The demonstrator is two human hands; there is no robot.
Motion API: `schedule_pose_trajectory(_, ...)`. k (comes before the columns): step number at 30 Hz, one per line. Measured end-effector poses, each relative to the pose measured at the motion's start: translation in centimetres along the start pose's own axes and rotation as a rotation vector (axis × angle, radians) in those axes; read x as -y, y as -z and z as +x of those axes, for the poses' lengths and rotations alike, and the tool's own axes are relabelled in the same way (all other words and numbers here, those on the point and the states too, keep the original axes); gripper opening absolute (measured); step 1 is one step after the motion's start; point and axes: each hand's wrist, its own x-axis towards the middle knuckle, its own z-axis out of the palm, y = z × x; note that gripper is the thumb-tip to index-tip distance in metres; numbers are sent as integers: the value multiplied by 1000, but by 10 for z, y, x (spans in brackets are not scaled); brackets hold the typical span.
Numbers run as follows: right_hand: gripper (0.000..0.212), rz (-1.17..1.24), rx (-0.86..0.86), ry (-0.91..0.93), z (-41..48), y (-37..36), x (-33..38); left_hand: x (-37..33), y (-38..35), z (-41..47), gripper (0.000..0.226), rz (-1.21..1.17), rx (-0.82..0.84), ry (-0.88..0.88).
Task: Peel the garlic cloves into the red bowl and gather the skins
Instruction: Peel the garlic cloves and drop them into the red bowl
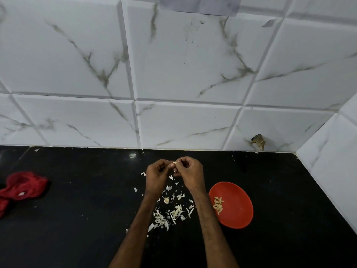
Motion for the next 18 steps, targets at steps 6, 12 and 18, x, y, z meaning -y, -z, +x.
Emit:
schedule_pose_trajectory(6, 7, 117, 20, -77, 4, -2, 2, -3, -1, 0, 8, -85, -1, 89)
schedule_pose_trajectory(12, 11, 42, -14, -55, 3, -2, 6, -9, -4, 3, 7, -81, 2, 134)
schedule_pose_trajectory(18, 11, -13, -19, -88, 5, -6, 9, -4, -13, 2, 15, -174, -35, 201)
